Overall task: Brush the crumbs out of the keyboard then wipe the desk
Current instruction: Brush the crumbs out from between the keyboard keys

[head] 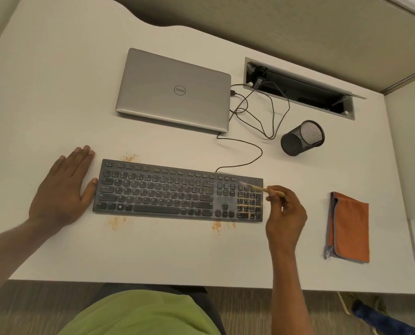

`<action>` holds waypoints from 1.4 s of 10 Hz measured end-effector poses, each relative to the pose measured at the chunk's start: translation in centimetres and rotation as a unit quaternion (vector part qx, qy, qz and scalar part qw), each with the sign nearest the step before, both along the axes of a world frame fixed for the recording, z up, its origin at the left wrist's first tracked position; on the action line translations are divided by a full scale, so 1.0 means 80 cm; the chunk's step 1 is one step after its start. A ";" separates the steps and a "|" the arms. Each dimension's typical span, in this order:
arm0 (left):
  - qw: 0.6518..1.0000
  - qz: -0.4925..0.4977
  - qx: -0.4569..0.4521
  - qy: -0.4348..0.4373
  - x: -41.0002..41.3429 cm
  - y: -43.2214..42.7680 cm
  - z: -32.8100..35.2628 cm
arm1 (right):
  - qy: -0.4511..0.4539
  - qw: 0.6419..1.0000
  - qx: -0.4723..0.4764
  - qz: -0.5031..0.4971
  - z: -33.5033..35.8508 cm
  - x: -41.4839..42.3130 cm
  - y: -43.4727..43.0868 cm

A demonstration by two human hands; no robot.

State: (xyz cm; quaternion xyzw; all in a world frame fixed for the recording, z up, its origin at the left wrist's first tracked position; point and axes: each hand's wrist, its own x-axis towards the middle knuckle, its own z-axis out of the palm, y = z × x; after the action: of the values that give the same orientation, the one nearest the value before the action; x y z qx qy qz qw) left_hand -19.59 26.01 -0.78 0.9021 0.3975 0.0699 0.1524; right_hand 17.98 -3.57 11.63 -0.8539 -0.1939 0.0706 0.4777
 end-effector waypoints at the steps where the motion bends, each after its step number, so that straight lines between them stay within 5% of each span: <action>1: 1.000 0.000 -0.001 0.002 0.000 0.000 0.001 | 0.002 0.999 -0.015 0.047 -0.001 0.002 -0.001; 3: 1.000 -0.001 0.001 -0.001 0.000 0.000 0.000 | -0.092 0.993 -0.056 0.053 -0.001 0.014 -0.020; 6: 1.000 -0.004 0.004 -0.005 0.000 0.000 -0.002 | -0.041 0.987 -0.035 0.154 0.008 0.013 -0.010; 9: 1.000 -0.006 0.009 -0.004 0.000 0.000 -0.004 | -0.105 0.988 -0.072 0.087 0.009 0.031 -0.040; 12: 1.000 -0.003 0.003 -0.002 0.000 0.000 -0.002 | -0.092 0.978 -0.078 0.169 0.006 0.023 -0.027; 14: 1.000 -0.002 0.001 0.001 0.000 -0.001 -0.002 | -0.137 0.983 -0.090 0.081 0.002 0.037 -0.053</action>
State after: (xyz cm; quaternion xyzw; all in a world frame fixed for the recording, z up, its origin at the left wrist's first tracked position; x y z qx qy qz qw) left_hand -19.60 25.94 -0.90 0.9033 0.3956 0.0693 0.1508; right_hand 20.97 -7.83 11.81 -0.8767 -0.3187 0.0090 0.3603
